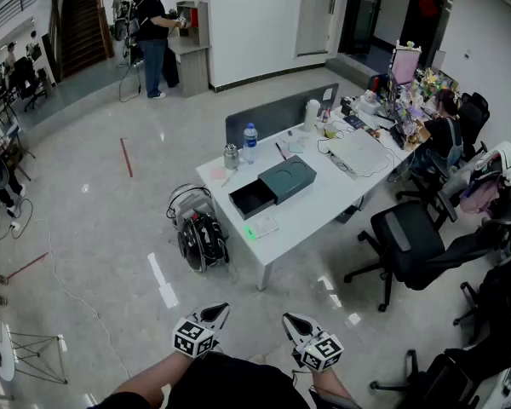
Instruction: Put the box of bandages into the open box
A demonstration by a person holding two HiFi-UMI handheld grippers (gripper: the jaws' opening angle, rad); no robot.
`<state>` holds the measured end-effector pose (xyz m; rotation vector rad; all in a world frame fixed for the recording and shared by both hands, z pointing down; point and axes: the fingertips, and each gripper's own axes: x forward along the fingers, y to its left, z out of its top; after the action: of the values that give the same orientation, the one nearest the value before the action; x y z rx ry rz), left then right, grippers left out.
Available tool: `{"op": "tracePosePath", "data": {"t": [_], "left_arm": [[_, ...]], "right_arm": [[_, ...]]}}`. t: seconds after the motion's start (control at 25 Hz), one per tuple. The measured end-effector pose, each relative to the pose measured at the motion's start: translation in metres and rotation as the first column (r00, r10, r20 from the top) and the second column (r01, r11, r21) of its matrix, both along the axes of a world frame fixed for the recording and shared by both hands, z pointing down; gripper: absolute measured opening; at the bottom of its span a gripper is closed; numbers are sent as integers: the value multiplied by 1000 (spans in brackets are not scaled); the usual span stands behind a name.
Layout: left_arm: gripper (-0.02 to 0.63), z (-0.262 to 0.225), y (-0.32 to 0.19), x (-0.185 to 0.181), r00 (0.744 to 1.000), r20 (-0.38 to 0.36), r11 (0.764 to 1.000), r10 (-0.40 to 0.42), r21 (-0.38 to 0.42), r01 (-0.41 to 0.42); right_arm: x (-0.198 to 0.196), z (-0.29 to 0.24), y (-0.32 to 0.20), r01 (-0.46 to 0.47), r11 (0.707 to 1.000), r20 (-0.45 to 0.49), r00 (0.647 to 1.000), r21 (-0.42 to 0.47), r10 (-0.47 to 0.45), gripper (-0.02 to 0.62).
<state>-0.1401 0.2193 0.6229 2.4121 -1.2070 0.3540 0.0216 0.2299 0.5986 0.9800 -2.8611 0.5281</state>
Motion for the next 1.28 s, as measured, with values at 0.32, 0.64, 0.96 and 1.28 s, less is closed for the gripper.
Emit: {"op": "tracePosePath", "data": {"t": [0.32,0.64,0.96,1.28], "left_arm": [[8,8,2,-19,1000,18,1000,-14,-9,15],[8,6,7,-7,1000,31,1000,-2,-11,3],[8,-5,5,-6,998,55,999,-37,8,37],[8,-4,4,-13,997,70,999,-33,-2,33]], "right_arm": [[-17,0,0,6,1000,4,1000,7,-6,26],[-5,-2,0,-32,999,40,999,14,32,26],[7,4,4,-27,1000,31,999,1,27,26],[7,12,-5,-45,999,40,998,-13,45,26]]}}
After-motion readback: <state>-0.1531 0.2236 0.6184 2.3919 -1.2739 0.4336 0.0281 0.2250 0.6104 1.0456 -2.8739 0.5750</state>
